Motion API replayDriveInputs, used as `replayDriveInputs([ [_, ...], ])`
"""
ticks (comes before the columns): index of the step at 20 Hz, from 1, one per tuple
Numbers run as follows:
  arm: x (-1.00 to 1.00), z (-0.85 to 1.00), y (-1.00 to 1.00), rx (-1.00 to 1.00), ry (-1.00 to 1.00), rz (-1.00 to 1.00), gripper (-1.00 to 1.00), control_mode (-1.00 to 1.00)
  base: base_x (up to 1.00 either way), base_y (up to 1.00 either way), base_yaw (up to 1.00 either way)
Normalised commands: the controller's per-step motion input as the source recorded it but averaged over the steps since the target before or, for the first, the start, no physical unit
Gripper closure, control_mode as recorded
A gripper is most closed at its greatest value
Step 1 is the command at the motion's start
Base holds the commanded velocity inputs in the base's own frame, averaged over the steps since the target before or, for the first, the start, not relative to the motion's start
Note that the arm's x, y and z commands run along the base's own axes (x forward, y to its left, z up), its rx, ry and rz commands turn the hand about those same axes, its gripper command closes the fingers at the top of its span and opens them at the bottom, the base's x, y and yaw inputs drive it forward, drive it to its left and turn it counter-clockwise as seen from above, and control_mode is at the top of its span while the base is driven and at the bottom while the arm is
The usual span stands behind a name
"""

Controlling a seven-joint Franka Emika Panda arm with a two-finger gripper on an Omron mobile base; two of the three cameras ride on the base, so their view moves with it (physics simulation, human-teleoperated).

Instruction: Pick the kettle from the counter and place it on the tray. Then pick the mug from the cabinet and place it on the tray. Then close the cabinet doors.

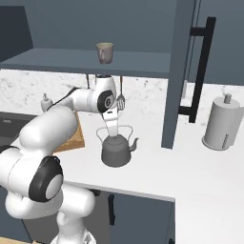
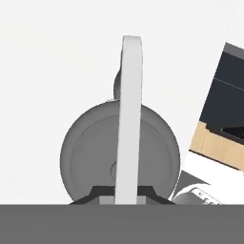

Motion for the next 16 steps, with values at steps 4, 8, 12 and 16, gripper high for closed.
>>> replayDriveInputs([
  [4, 0.06, 0.00, 0.57, 0.00, 0.00, 0.07, 1.00, -1.00, 0.00, 0.00, 0.00],
  [8, 0.14, 0.00, 0.73, 0.00, 0.00, 0.06, 1.00, -1.00, 0.00, 0.00, 0.00],
  [12, 0.24, 0.00, 0.79, 0.00, 0.00, 0.03, 1.00, -1.00, 0.00, 0.00, 0.00],
  [16, 0.23, 0.00, 0.77, 0.00, 0.00, 0.02, 1.00, -1.00, 0.00, 0.00, 0.00],
])
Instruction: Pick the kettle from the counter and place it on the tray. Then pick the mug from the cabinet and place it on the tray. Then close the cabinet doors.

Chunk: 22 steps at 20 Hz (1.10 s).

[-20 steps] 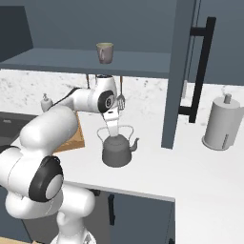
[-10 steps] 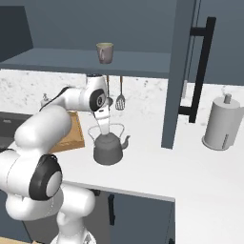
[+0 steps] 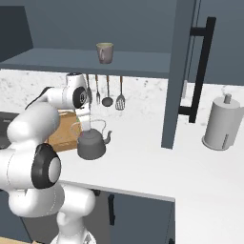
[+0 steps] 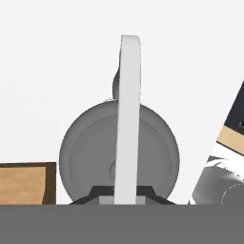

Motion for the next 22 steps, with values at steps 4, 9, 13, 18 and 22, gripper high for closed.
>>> replayDriveInputs([
  [4, 0.18, 0.00, 0.75, 0.00, -0.01, 0.03, 1.00, -1.00, 0.00, 0.00, 0.00],
  [9, 0.04, 0.00, 0.65, 0.00, -0.05, 0.07, 1.00, -1.00, 0.00, 0.00, 0.00],
  [13, 0.01, 0.00, 0.61, 0.00, -0.07, 0.09, 1.00, -1.00, 0.00, 0.00, 0.00],
  [18, 0.00, 0.00, 0.55, 0.00, -0.18, 0.12, 1.00, -1.00, 0.00, 0.00, 0.00],
  [22, 0.01, 0.00, 0.42, 0.01, -0.21, 0.10, 1.00, -1.00, 0.00, 0.00, 0.00],
])
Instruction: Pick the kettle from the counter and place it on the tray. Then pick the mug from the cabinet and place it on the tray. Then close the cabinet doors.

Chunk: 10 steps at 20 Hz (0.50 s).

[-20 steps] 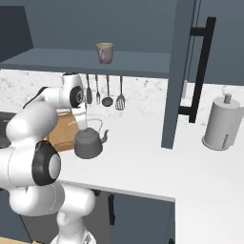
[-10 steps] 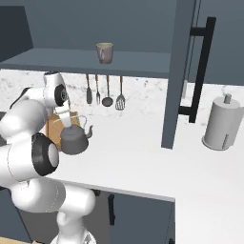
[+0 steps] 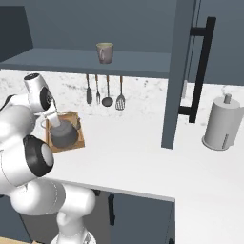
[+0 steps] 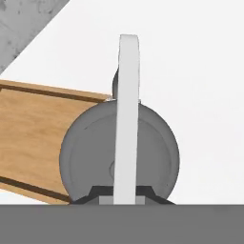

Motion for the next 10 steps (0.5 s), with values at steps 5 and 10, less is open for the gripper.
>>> replayDriveInputs([
  [5, 0.14, 0.03, 0.40, 0.06, -0.12, 0.07, 1.00, -1.00, 0.00, 0.00, 0.00],
  [10, 0.31, 0.00, 0.38, 0.03, -0.05, 0.02, 1.00, -1.00, 0.00, 0.00, 0.00],
])
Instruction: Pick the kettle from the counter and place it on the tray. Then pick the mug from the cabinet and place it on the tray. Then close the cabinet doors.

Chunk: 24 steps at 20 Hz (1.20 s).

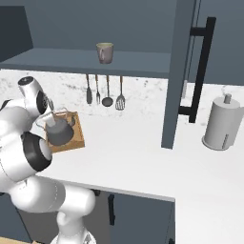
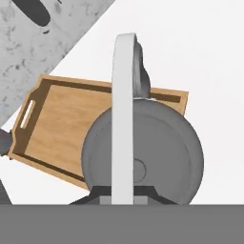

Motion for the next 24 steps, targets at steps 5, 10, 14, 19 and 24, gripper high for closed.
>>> replayDriveInputs([
  [5, 0.49, 0.00, 0.34, 0.00, -0.03, 0.00, 1.00, -1.00, 0.00, 0.00, 0.00],
  [10, 0.43, 0.00, 0.33, 0.00, -0.08, 0.00, 1.00, -1.00, 0.00, 0.00, 0.00],
  [14, 0.22, 0.02, 0.26, 0.01, -0.14, 0.00, 1.00, -1.00, 0.00, 0.00, 0.00],
  [19, 0.27, 0.00, 0.24, 0.00, -0.08, 0.00, 1.00, -1.00, 0.00, 0.00, 0.00],
  [24, 0.34, 0.00, 0.09, 0.00, -0.02, 0.00, 1.00, -1.00, 0.00, 0.00, 0.00],
])
